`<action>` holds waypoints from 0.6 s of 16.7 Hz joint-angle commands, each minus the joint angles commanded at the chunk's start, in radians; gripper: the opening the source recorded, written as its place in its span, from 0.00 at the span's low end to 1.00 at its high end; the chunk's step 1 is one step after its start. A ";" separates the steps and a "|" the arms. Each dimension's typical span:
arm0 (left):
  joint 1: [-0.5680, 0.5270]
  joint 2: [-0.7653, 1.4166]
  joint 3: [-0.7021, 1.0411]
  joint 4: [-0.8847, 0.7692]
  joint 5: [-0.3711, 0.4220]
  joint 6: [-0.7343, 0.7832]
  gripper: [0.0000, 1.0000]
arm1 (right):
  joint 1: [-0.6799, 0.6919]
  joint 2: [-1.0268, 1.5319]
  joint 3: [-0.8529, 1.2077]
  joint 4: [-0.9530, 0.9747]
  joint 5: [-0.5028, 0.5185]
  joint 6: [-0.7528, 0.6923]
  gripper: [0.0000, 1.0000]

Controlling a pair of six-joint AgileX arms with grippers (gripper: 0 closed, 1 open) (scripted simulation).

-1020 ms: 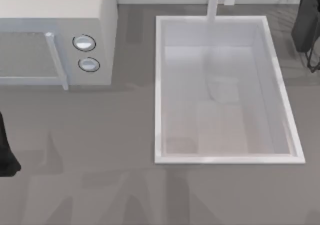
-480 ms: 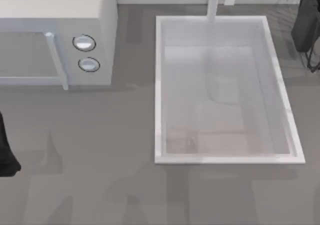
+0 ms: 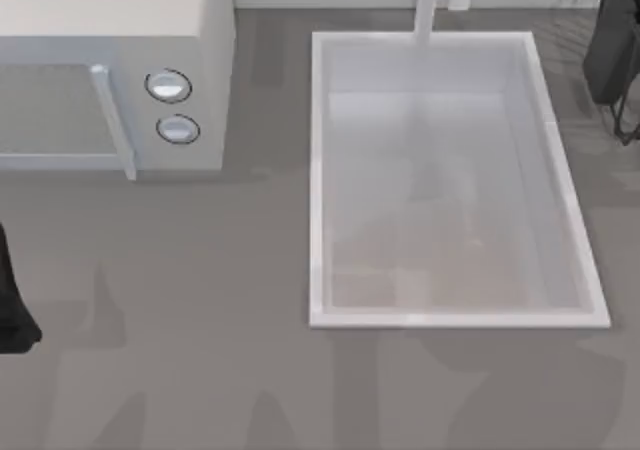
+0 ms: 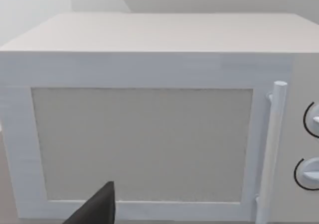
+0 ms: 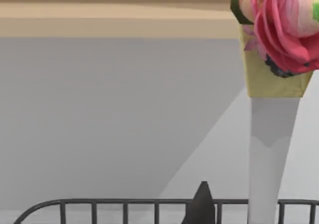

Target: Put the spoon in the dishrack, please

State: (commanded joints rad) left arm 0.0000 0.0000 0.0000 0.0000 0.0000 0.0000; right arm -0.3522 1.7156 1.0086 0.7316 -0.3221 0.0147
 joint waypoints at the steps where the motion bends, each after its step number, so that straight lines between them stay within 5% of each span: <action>1: 0.000 0.000 0.000 0.000 0.000 0.000 1.00 | 0.018 0.033 -0.012 0.039 0.018 0.000 0.00; 8: 0.000 0.000 0.000 0.000 0.000 0.000 1.00 | 0.045 0.081 -0.030 0.091 0.045 0.001 0.00; 10: 0.000 0.000 0.000 0.000 0.000 0.000 1.00 | 0.045 0.081 -0.030 0.091 0.045 0.001 0.15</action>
State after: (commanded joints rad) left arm 0.0000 0.0000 0.0000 0.0000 0.0000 0.0000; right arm -0.3068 1.7970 0.9786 0.8231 -0.2772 0.0162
